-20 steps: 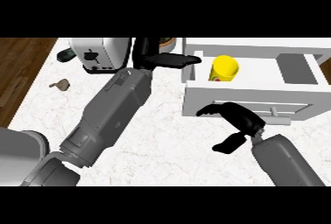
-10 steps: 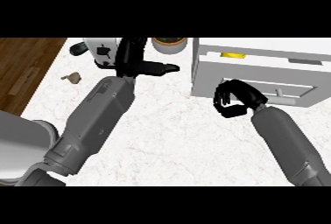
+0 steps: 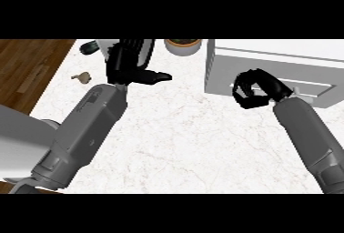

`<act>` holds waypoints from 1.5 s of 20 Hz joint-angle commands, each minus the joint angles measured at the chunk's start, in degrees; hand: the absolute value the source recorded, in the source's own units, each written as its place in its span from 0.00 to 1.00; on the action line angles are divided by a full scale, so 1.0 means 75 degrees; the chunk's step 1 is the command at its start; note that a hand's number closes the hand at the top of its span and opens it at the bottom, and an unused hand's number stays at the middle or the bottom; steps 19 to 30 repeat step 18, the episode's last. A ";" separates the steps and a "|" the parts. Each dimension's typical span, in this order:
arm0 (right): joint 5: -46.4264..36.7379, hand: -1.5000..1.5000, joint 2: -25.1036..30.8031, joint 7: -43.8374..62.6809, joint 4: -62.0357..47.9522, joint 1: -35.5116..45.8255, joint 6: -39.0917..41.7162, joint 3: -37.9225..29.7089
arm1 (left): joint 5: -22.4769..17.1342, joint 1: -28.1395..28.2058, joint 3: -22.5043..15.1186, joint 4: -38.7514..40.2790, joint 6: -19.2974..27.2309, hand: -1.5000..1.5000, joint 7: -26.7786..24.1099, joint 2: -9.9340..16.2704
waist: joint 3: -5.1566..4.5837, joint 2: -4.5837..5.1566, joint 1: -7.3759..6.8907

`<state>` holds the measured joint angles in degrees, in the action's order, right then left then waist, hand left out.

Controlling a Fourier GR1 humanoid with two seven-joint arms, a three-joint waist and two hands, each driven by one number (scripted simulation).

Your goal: Pick up the cup, place it into the drawer and close the drawer

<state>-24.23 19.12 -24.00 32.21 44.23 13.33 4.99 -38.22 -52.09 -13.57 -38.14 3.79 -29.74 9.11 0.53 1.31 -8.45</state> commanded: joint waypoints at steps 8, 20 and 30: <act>0.0470 1.00 0.0983 0.0548 -0.0242 0.1333 -0.0032 -0.0919 | -0.0104 0.0297 -0.0027 -0.0358 -0.0540 0.00 0.0245 0.0343 | -0.0043 0.0172 -0.0494; 0.0873 1.00 0.1352 0.0520 0.0150 0.1068 0.0681 -0.1086 | -0.0147 0.0548 -0.0084 -0.0549 -0.0773 0.00 0.0263 0.0339 | -0.0043 0.0199 -0.0560; 0.0873 1.00 0.1352 0.0520 0.0150 0.1068 0.0681 -0.1086 | -0.0147 0.0548 -0.0084 -0.0549 -0.0773 0.00 0.0263 0.0339 | -0.0043 0.0199 -0.0560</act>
